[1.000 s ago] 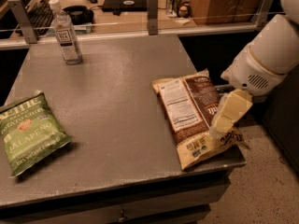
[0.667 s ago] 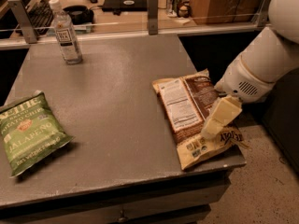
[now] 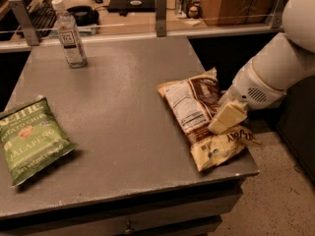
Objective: Move brown chip bag near blue plastic bottle
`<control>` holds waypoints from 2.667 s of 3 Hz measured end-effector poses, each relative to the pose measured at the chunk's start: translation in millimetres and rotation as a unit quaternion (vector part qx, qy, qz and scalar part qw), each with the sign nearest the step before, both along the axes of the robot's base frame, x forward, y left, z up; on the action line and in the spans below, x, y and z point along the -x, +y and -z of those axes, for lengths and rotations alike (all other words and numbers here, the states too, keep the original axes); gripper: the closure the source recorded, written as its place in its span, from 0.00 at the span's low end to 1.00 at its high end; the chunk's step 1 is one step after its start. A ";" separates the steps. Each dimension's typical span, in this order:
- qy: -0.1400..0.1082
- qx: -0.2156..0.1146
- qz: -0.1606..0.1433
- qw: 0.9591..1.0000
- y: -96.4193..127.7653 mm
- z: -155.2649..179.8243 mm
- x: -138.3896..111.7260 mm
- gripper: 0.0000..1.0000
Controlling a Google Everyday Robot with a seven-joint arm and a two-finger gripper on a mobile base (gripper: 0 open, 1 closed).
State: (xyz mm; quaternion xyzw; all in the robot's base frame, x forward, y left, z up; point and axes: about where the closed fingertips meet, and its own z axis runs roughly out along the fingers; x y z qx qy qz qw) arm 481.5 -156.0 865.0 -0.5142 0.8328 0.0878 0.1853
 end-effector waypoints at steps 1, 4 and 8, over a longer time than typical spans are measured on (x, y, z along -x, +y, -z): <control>-0.036 -0.004 0.008 0.999 -7.8 -24.7 -9.8 0.87; -0.146 -0.011 0.028 0.989 -28.1 -120.6 -53.9 1.00; -0.190 -0.067 0.071 0.977 71.2 -115.3 -177.2 1.00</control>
Offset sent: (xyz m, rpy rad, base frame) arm 0.0557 -0.0345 0.1153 0.0349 -0.2786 -0.0725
